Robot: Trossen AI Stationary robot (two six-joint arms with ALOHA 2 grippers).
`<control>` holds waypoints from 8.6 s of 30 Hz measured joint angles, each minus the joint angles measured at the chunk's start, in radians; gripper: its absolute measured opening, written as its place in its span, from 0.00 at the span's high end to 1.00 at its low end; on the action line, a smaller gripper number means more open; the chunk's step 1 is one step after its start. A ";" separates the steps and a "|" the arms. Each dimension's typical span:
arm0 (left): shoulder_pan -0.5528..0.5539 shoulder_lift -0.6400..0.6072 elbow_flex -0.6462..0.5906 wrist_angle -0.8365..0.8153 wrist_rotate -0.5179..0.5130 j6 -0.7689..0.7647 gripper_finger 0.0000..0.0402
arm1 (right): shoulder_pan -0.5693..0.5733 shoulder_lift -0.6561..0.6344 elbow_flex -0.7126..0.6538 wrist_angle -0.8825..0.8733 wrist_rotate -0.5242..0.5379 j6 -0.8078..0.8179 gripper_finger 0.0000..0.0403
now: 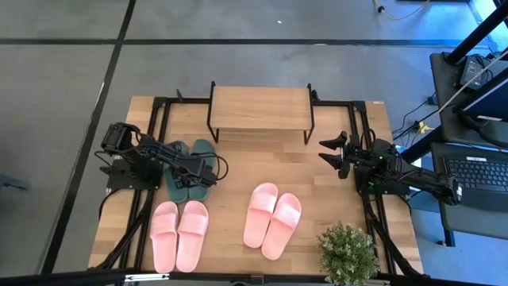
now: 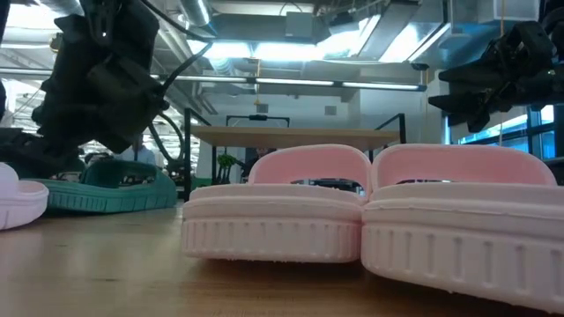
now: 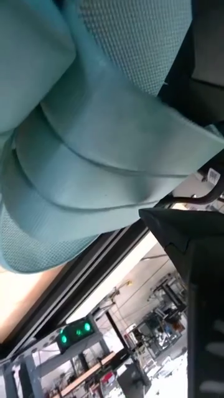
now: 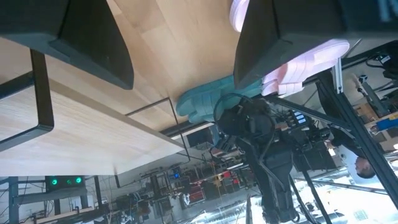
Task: Pick and place slides into the shelf
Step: Put the green slide on the shelf
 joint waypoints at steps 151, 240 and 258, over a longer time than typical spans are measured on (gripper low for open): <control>0.556 0.355 1.162 0.134 -0.396 0.579 0.91 | 0.000 0.000 0.000 0.000 0.000 -0.023 0.31; 0.484 0.293 1.162 0.074 -0.216 0.625 0.26 | 0.000 0.000 0.000 0.000 0.000 -0.019 0.31; 0.184 0.005 1.162 -0.160 -0.123 0.620 0.26 | 0.000 0.006 0.000 0.000 -0.002 -0.016 0.31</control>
